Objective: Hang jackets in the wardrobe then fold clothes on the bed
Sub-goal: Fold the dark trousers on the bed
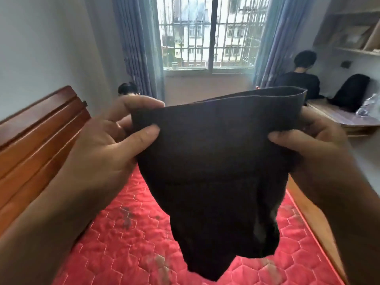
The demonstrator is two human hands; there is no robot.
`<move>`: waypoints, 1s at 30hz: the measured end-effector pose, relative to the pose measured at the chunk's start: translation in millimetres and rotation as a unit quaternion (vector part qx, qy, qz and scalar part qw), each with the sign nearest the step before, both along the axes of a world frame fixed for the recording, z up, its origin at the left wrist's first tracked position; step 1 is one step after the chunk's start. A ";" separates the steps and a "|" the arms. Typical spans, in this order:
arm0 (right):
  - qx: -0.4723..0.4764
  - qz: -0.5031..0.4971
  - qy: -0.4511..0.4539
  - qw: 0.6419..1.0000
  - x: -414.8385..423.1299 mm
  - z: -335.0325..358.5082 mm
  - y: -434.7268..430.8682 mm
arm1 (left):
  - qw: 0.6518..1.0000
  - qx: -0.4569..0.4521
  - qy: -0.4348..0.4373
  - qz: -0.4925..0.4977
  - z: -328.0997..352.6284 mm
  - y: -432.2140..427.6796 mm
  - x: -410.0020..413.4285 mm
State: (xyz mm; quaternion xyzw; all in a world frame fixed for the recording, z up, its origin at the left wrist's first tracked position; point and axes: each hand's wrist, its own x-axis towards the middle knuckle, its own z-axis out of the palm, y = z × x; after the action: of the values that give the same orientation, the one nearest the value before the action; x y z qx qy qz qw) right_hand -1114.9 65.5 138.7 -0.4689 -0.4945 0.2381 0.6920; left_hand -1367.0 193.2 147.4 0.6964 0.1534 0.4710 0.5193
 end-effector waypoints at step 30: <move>-0.531 0.019 -0.066 0.844 128.4 -383.0 198.2 | 0.870 -0.042 0.479 0.110 -375.7 189.3 135.7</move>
State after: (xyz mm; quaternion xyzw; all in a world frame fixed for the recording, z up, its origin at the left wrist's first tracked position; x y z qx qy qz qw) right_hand -986.5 263.7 -244.3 -0.7699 -0.3455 0.4461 0.2981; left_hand -1231.3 382.5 -228.2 0.7925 0.4786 0.1272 0.3558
